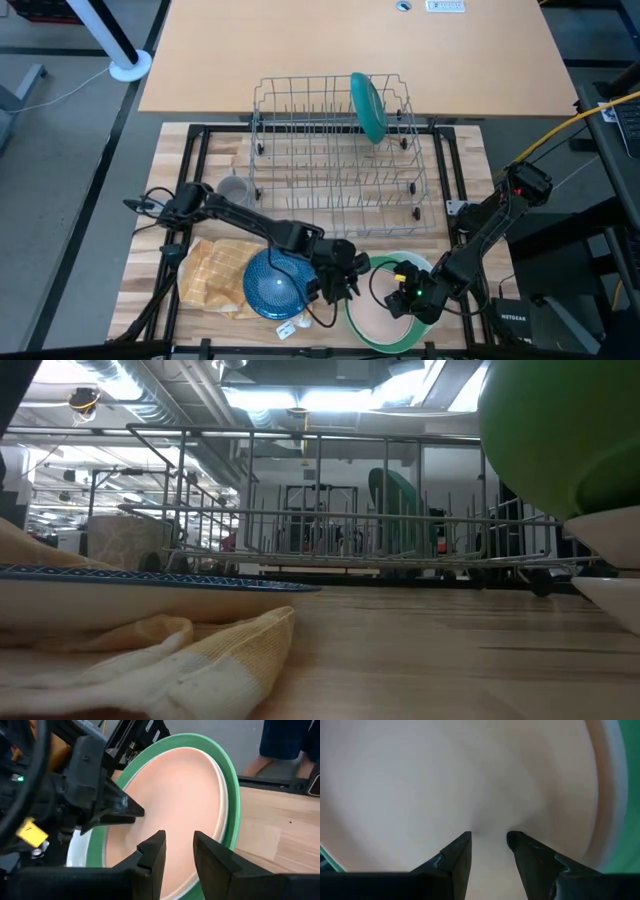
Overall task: Sort dishes
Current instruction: Move the stacked plates to the bottom left of the table
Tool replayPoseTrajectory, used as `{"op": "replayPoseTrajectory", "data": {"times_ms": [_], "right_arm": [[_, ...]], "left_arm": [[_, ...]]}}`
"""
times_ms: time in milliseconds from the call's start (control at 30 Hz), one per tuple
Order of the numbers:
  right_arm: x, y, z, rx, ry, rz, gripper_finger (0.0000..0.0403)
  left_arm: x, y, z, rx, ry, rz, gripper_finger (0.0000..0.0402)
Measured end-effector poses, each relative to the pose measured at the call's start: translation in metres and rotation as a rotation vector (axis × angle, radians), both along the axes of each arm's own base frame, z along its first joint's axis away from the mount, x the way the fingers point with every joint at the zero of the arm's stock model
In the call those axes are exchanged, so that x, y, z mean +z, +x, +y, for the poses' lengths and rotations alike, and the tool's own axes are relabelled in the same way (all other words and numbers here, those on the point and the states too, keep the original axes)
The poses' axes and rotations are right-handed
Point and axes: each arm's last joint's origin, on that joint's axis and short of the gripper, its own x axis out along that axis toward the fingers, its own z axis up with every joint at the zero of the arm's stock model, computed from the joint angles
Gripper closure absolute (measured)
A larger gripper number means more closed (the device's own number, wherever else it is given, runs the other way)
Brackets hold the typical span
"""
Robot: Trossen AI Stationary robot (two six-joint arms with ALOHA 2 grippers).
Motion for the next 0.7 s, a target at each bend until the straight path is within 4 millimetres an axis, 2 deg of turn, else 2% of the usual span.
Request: {"op": "replayPoseTrajectory", "data": {"times_ms": [167,467,700], "right_arm": [[0.0002,0.0001,0.0002,0.000,0.002,-0.001,0.0251],[0.0006,0.0002,0.0003,0.000,0.004,-0.003,0.0251],[0.0015,0.0011,0.0013,0.000,0.018,-0.013,0.0251]], "left_arm": [[-0.0079,-0.0021,0.0001,-0.035,0.052,0.032,0.0309],[-0.0092,-0.0033,0.0001,-0.048,0.069,0.041,0.0309],[-0.0096,-0.0044,-0.0021,-0.137,0.151,-0.015,0.0309]]}}
